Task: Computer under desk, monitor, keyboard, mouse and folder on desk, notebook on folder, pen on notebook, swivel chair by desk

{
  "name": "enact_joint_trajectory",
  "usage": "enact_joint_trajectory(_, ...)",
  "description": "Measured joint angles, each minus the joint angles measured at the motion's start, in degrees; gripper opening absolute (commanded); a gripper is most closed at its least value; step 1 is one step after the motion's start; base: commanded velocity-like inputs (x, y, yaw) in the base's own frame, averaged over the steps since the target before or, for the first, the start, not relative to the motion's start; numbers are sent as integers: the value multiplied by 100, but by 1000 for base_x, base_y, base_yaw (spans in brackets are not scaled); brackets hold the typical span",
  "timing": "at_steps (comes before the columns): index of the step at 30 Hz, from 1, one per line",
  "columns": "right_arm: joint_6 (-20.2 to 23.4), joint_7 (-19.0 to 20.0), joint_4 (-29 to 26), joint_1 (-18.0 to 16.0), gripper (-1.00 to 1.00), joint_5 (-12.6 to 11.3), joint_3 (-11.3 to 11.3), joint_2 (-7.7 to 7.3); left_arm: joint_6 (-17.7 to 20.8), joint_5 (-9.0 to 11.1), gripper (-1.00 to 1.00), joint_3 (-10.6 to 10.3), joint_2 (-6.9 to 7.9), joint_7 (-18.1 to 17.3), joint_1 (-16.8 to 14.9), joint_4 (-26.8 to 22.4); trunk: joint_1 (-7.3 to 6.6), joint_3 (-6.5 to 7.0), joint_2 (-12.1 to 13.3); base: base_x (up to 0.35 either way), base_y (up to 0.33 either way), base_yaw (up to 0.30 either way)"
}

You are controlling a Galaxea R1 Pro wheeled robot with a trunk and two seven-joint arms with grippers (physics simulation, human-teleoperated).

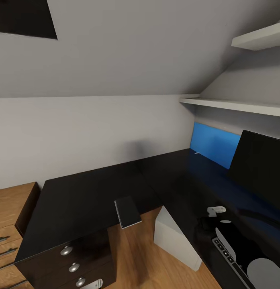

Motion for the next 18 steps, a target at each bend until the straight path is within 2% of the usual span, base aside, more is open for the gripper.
enact_joint_trajectory(13, 0, 1, -21, 0, 100, 0, 14, 2, 4, -9, 100, 3, 11, -9, 0, 1, 0, 0, 0, 0, 0, 0)
enact_joint_trajectory(18, -4, 0, -72, 0, 100, -3, 29, 7, 4, 2, 100, 9, 13, -5, 0, 1, -109, 89, 199, 0, 0, 0)
